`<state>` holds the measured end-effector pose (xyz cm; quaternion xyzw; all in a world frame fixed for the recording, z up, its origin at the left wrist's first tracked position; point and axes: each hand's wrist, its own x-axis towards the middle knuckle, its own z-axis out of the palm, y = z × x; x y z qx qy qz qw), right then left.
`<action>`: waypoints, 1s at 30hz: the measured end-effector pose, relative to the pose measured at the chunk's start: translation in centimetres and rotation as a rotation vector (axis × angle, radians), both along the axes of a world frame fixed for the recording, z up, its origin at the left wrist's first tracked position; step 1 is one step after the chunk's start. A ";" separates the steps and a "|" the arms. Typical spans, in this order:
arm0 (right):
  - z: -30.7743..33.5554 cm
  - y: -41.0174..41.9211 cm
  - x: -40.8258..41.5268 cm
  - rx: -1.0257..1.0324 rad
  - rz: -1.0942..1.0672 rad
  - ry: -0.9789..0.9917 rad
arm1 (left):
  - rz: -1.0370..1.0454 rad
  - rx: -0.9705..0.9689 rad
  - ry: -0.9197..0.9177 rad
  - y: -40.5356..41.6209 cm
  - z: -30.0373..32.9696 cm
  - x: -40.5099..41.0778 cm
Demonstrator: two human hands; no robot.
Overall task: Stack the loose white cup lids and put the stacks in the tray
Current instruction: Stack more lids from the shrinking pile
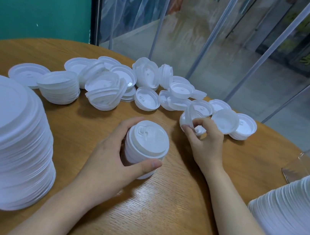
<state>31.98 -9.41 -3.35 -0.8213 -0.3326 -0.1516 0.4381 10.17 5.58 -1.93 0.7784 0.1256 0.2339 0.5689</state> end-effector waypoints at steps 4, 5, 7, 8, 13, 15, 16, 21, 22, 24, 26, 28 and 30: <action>1.1 0.1 -0.8 0.219 0.074 0.256 | 0.003 -0.002 0.003 0.1 0.0 -0.1; 1.2 0.1 -0.7 0.281 0.071 0.275 | 0.005 -0.002 0.007 0.2 -0.1 -0.1; 1.4 0.0 -0.5 0.376 0.069 0.323 | 0.003 0.001 0.014 0.3 -0.3 -0.1; 1.4 0.0 -0.5 0.391 0.069 0.337 | 0.002 0.007 0.015 0.3 -0.3 0.0; 0.0 -0.2 0.3 0.276 0.023 0.259 | 0.000 0.001 0.017 0.3 -0.4 0.1; -0.3 -0.2 0.4 0.253 0.009 0.244 | 0.001 0.003 0.018 0.3 -0.4 0.1; -0.3 -0.2 0.4 0.231 0.001 0.233 | -0.002 -0.003 0.016 0.3 -0.3 0.1; -0.1 -0.1 0.4 0.128 -0.064 0.260 | -0.011 -0.030 0.013 0.1 0.0 0.0; -0.1 -0.1 0.5 0.128 -0.072 0.270 | -0.012 -0.031 0.014 0.1 0.0 0.0; -0.2 0.0 0.5 0.116 -0.082 0.260 | -0.012 -0.027 0.018 0.1 -0.1 0.0; -0.2 0.1 0.5 0.100 -0.090 0.239 | -0.014 -0.029 0.015 0.1 -0.1 0.0; -0.3 0.1 0.6 0.086 -0.095 0.211 | -0.017 -0.035 0.014 0.1 -0.1 0.0; -0.5 0.1 0.8 0.064 -0.112 0.165 | -0.018 -0.037 0.015 0.1 -0.1 0.0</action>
